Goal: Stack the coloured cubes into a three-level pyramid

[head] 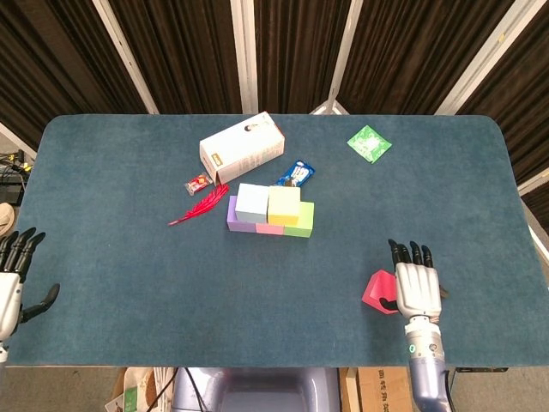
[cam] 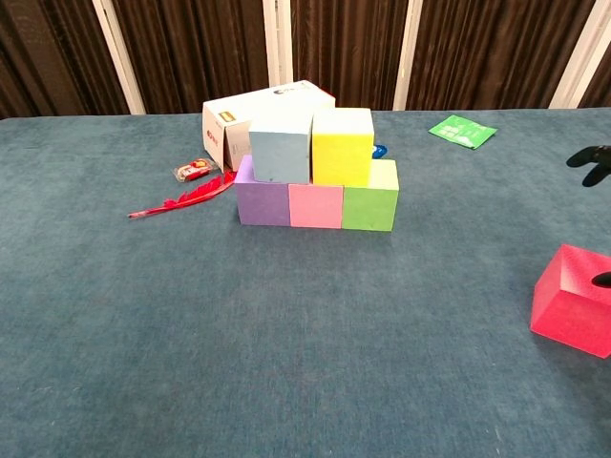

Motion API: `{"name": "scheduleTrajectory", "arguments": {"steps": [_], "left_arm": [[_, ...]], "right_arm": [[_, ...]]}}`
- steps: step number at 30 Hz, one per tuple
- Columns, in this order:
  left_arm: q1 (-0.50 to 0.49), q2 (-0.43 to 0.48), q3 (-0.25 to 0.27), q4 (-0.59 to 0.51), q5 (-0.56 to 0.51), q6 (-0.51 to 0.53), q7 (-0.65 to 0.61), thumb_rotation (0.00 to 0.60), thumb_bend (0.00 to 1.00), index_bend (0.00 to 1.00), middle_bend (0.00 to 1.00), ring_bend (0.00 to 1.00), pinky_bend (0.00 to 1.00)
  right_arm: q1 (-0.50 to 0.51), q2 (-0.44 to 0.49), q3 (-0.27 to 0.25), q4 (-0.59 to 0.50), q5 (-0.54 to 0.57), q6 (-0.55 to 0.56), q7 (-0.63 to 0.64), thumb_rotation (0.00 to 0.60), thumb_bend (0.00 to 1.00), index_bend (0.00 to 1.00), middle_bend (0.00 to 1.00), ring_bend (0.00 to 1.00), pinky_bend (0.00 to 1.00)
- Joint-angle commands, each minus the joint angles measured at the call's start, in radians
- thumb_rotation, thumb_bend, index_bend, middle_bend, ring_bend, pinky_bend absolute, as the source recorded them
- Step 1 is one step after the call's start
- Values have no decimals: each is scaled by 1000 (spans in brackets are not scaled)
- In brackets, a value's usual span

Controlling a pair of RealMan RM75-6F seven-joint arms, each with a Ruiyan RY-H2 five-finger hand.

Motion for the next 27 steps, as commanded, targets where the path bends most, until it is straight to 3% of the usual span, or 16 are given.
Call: {"name": "scheduleTrajectory", "arguments": {"steps": [1, 10, 27], "left_arm": [[0, 3, -1, 0, -1, -5, -7, 600, 398, 109, 52, 0, 0], [1, 13, -6, 2, -7, -11, -25, 600, 398, 110, 49, 0, 0], [8, 16, -10, -7, -16, -12, -18, 600, 397, 113, 44, 0, 0]], "right_arm": [[9, -12, -6, -21, 12, 21, -27, 600, 89, 97, 183, 1, 0], [18, -69, -12, -43, 73, 79, -68, 600, 89, 98, 183, 1, 0], [25, -117, -6, 62, 136, 96, -55, 600, 88, 113, 202, 21, 0]]}}
